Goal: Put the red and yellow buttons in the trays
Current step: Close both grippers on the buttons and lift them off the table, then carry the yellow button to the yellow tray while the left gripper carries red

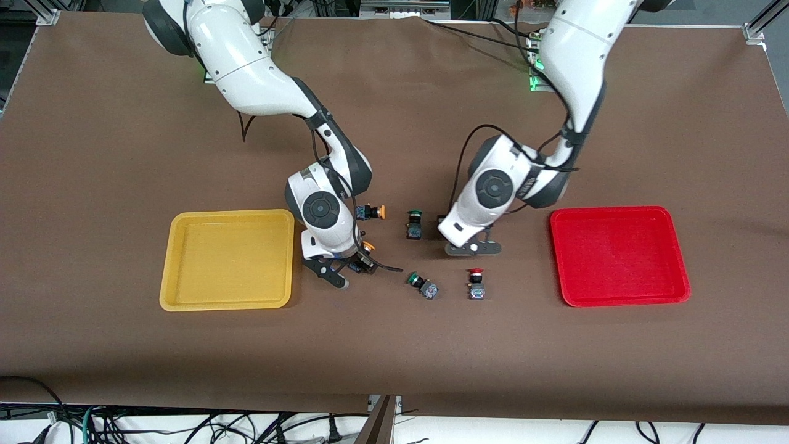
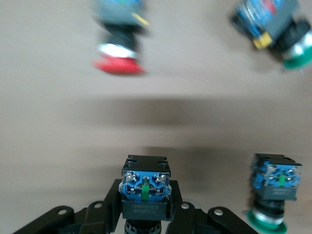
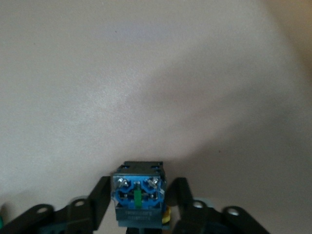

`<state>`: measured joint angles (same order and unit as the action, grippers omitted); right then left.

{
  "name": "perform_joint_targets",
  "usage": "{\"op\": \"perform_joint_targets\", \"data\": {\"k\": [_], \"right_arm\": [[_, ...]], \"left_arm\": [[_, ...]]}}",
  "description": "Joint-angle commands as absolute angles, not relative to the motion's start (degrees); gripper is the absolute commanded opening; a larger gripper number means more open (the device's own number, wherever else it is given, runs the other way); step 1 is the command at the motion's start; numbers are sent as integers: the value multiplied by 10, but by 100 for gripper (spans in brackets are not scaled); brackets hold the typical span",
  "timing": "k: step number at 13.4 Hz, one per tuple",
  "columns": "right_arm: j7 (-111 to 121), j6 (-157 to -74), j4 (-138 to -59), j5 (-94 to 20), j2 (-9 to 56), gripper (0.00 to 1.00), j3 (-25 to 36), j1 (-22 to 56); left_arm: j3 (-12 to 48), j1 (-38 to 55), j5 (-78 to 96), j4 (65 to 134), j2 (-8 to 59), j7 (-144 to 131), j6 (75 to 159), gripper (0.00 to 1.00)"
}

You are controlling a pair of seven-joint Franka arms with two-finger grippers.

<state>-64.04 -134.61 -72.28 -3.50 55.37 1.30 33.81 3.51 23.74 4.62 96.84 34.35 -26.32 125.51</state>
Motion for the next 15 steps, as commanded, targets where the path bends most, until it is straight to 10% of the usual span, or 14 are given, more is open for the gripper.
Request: {"op": "perform_joint_targets", "data": {"k": [1, 9, 10, 11, 15], "right_arm": [[-625, -1329, -709, -30, 548, 0, 15, 331], [-149, -1116, -719, -50, 467, 0, 24, 150], [-106, -1116, -741, -49, 467, 0, 46, 143], [-81, -1116, -758, -50, 467, 0, 69, 139], [-73, -1129, -808, -59, 468, 11, 83, 119]], "left_arm": [[31, 153, 20, 984, 275, -171, 1160, 15], [32, 3, -99, 1047, 309, 75, 1233, 29], [32, 3, -98, 1069, 308, 74, 1267, 47], [32, 1, -97, 1077, 308, 72, 1275, 99], [46, -1, -85, 1028, 278, 70, 1223, 100]]}}
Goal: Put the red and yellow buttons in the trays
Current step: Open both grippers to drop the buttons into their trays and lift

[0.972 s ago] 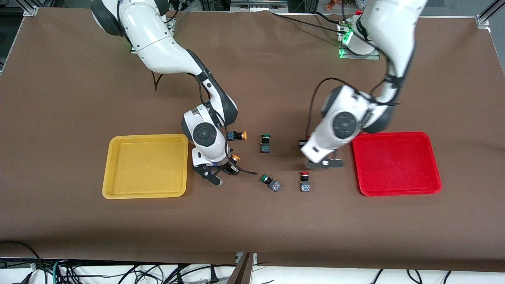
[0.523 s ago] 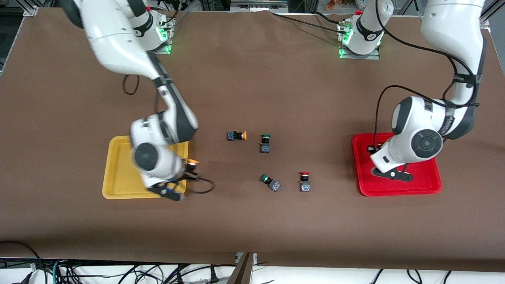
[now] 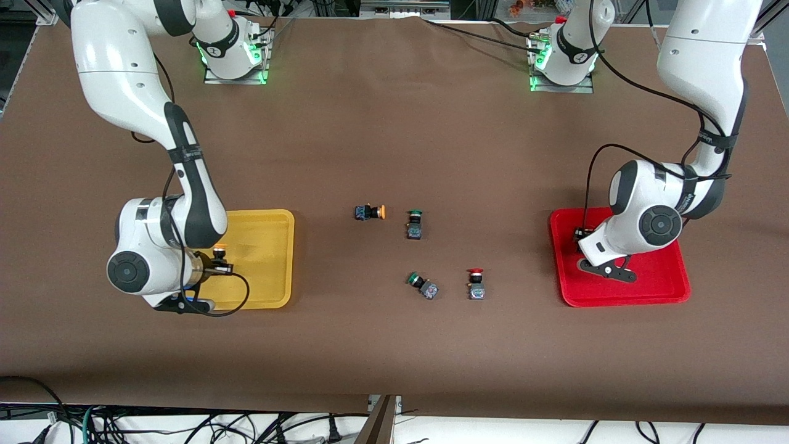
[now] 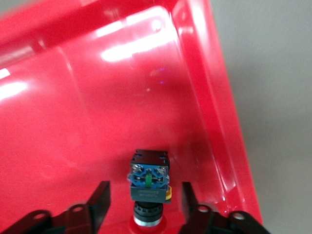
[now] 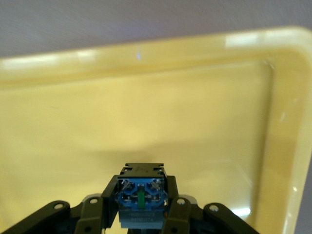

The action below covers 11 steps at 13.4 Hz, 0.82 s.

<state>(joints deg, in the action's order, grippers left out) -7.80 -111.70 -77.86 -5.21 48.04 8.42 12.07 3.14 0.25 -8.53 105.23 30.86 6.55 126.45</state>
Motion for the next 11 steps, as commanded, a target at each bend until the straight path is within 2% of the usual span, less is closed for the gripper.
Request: {"op": "perform_joint_targets", "data": {"k": [1, 2, 5, 7, 9, 11], "right_arm": [[-84, -1129, -808, -60, 468, 92, 83, 119], [-98, -1122, -802, -61, 463, 98, 81, 120], [-177, -1068, -760, -62, 442, 99, 76, 151], [-364, -1052, -750, -80, 440, 99, 48, 189], [-574, -1082, -752, -104, 443, 99, 32, 242], [-761, -1145, -771, -115, 453, 99, 32, 314]], "left_arm": [[61, 1, -64, 989, 281, 68, 1202, 100], [64, 10, -26, 957, 284, 64, 1191, 100], [64, 50, 64, 859, 343, 29, 1194, 100], [63, 101, 67, 789, 405, -53, 1199, 100], [54, 149, 50, 738, 467, -134, 1222, 100], [53, 170, 27, 744, 500, -160, 1319, 100]]}}
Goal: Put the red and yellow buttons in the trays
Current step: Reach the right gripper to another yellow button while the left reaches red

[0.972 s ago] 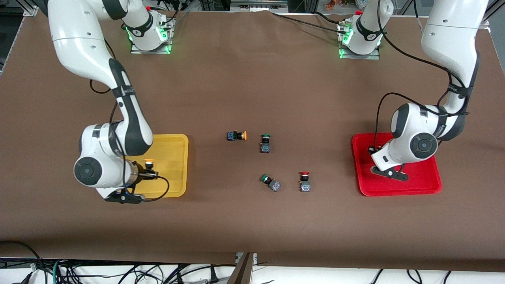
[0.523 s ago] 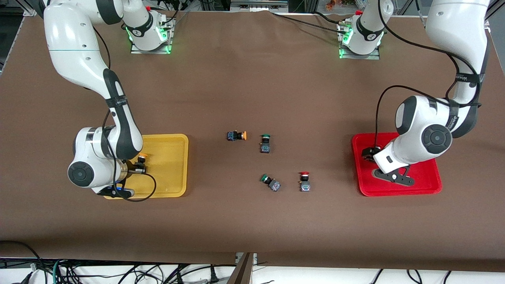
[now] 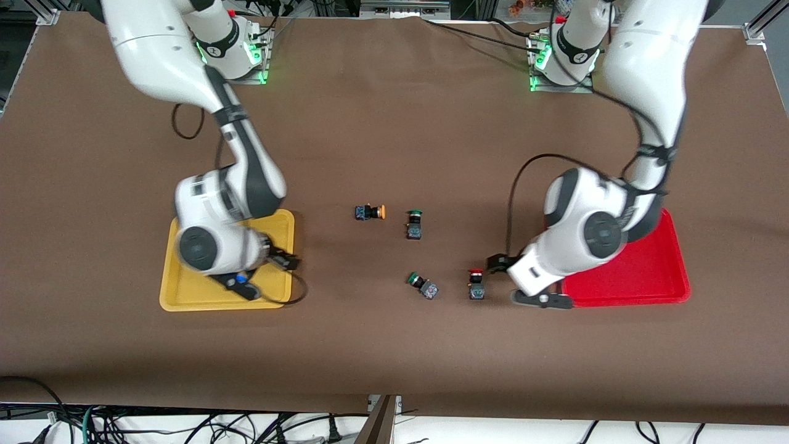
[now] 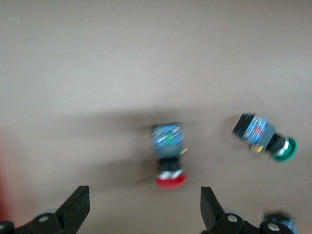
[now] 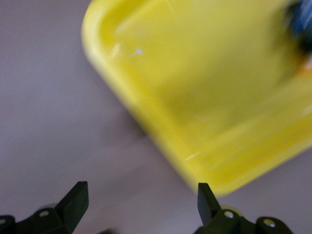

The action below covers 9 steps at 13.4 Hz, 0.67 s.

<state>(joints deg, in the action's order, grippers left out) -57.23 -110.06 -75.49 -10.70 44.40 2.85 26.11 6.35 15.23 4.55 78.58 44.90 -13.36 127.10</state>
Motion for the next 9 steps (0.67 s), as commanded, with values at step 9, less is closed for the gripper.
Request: {"op": "perform_joint_targets", "data": {"k": [9], "right_arm": [[-1003, -1213, -838, -116, 457, 99, 30, 408]], "left_arm": [[50, 192, -27, 764, 529, -204, 1352, 74]]}}
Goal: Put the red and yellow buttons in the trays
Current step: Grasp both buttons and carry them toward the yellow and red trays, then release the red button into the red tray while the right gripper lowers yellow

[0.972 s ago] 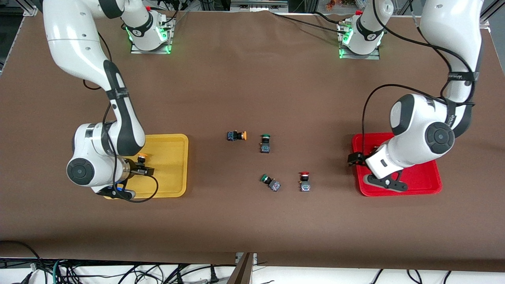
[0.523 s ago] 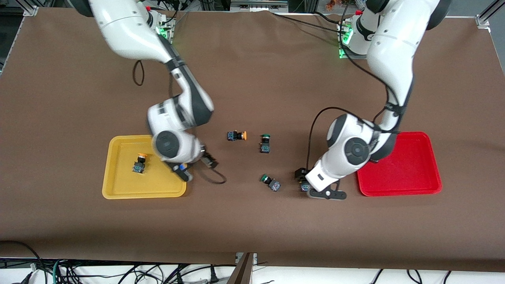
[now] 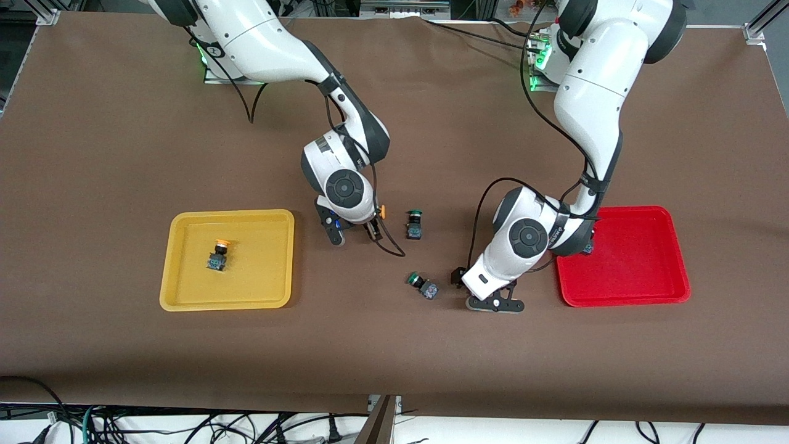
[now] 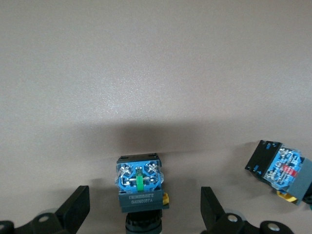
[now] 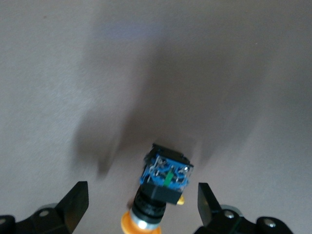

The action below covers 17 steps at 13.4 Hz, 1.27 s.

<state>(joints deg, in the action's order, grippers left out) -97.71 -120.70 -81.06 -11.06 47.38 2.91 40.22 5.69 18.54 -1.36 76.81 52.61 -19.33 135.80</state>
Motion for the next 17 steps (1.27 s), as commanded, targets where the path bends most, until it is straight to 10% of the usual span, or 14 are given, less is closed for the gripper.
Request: {"op": "perform_joint_targets", "data": {"k": [1, 2, 5, 6, 7, 13, 17], "right_arm": [[-1009, -1212, -844, -116, 456, 99, 27, 409], [-1011, -1211, -854, -117, 453, 99, 26, 409], [-1022, -1215, -869, -116, 450, 81, 15, 410], [-1016, -1217, -873, -115, 450, 28, 15, 410], [-1013, -1218, -873, -116, 450, 4, 15, 410], [-820, -1163, -854, -113, 387, 0, 30, 346], [-525, -1107, -855, -104, 376, 0, 87, 287]], "left_arm": [[50, 192, -26, 766, 528, -205, 1352, 34], [50, 192, -26, 766, 527, -205, 1352, 17], [50, 185, -27, 767, 512, -202, 1336, 11], [49, 183, -27, 766, 498, -202, 1304, 11], [47, 179, -26, 762, 482, -201, 1263, 12], [42, 31, -29, 768, 393, 60, 1045, 14], [43, -69, -29, 855, 390, 253, 1114, 16]]}}
